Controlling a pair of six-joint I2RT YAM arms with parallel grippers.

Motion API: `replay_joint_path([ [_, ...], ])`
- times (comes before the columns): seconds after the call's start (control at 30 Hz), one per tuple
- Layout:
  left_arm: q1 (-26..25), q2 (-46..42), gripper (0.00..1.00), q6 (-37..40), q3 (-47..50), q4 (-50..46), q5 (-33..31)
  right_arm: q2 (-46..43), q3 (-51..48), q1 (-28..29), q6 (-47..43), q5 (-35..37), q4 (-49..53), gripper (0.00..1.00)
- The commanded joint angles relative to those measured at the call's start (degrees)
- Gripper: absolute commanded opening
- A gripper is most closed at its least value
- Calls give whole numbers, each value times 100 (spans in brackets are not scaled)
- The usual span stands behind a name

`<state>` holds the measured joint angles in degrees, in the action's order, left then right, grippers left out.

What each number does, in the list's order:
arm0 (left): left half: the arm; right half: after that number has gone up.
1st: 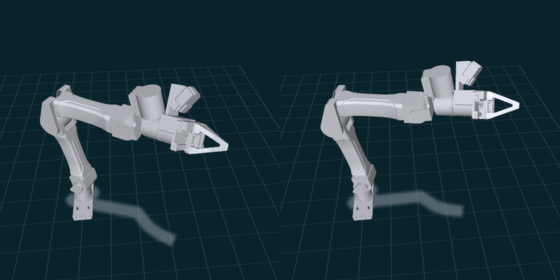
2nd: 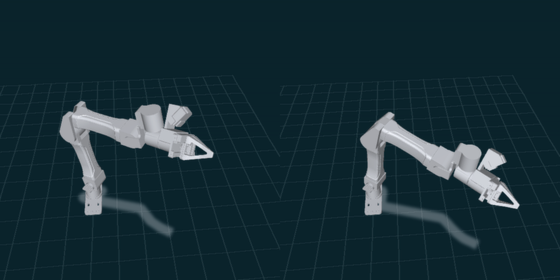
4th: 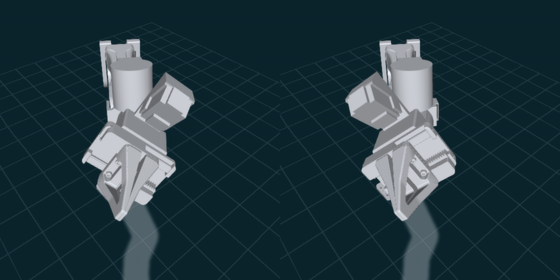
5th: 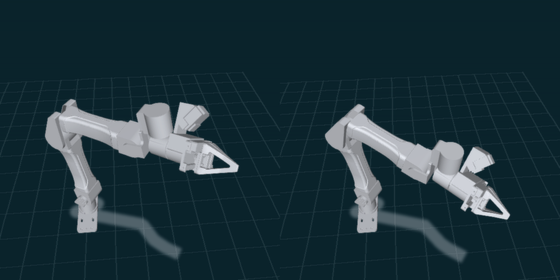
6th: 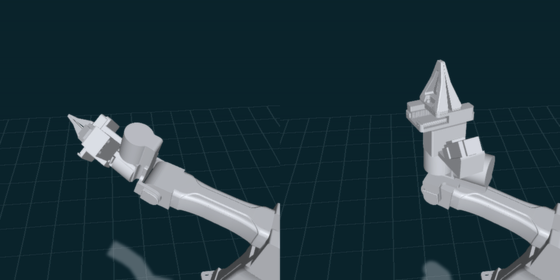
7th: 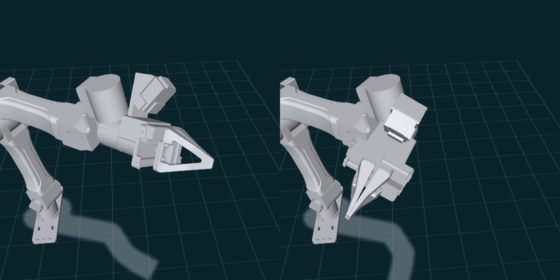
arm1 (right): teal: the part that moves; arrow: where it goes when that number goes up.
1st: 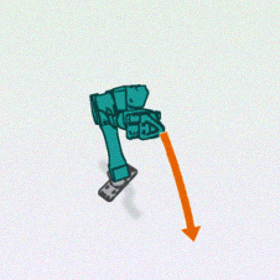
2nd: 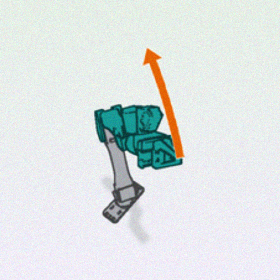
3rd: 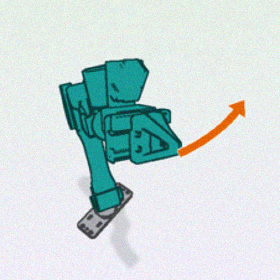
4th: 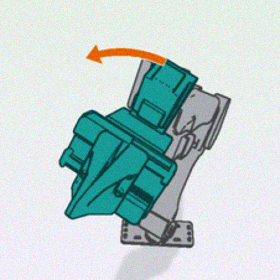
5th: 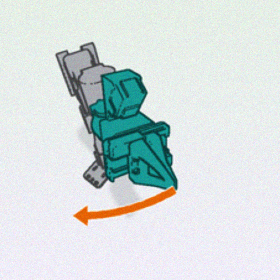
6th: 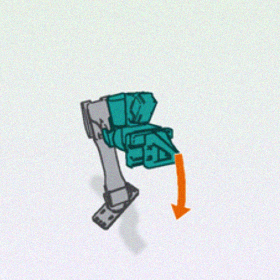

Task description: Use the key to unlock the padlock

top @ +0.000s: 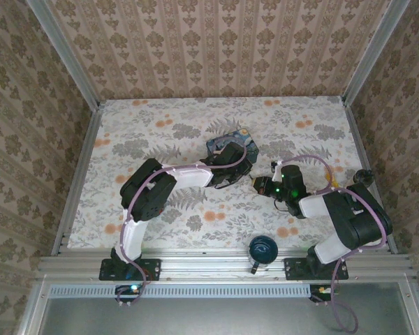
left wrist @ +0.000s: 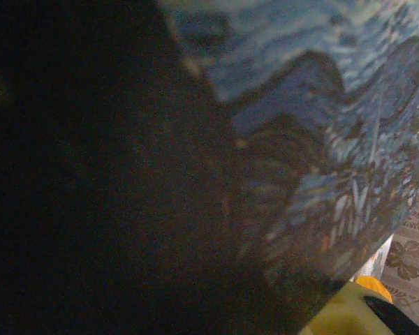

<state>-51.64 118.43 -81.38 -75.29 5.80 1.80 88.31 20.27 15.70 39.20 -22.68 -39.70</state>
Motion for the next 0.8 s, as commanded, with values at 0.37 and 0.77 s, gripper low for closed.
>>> replay_joint_path([
  [0.37, 48, -66, 0, -256, 67, 123, 311, -16, 73, -12, 0, 141, -187, 0],
  [0.77, 53, -90, 0, -290, 93, 184, 391, 32, 135, -166, 52, 145, -269, 0],
])
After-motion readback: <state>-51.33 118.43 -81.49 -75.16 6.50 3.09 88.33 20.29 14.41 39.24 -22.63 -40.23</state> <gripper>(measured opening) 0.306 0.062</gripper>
